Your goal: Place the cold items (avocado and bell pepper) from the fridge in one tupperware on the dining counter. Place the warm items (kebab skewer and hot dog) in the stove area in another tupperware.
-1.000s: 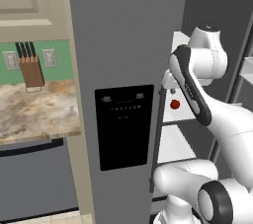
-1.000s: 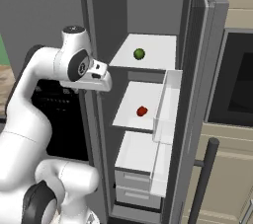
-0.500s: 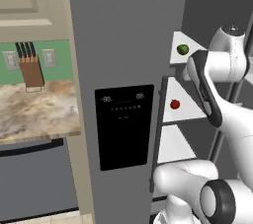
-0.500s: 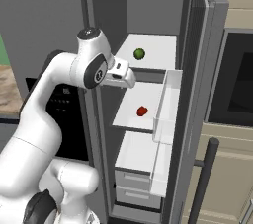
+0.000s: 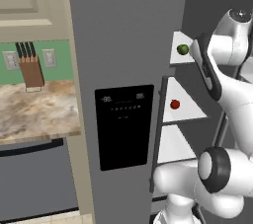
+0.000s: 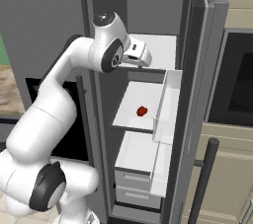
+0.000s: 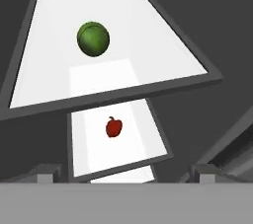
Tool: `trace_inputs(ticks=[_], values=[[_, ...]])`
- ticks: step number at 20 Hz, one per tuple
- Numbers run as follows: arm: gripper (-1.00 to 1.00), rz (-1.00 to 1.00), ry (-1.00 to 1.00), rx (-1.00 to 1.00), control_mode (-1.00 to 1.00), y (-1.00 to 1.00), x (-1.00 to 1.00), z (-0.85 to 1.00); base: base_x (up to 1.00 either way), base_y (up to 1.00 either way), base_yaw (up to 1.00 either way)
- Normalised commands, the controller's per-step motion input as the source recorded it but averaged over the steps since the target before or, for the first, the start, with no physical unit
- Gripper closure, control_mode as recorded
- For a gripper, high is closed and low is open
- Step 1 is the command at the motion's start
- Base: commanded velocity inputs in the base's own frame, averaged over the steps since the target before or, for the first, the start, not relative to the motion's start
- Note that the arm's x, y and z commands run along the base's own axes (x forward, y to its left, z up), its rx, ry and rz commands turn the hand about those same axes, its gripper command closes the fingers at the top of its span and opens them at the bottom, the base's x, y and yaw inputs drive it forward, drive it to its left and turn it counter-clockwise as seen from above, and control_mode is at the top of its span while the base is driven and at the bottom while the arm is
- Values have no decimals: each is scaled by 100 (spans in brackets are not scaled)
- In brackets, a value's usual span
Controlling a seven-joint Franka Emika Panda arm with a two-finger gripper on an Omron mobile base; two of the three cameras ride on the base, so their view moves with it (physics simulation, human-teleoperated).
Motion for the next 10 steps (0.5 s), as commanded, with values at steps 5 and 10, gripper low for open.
trace_inputs(ticks=[5,10], values=[[-100,0,-18,0,-100,0,93,-2,0,0,0],[-100,8,-17,0,-100,0,62,-8,0,0,0]])
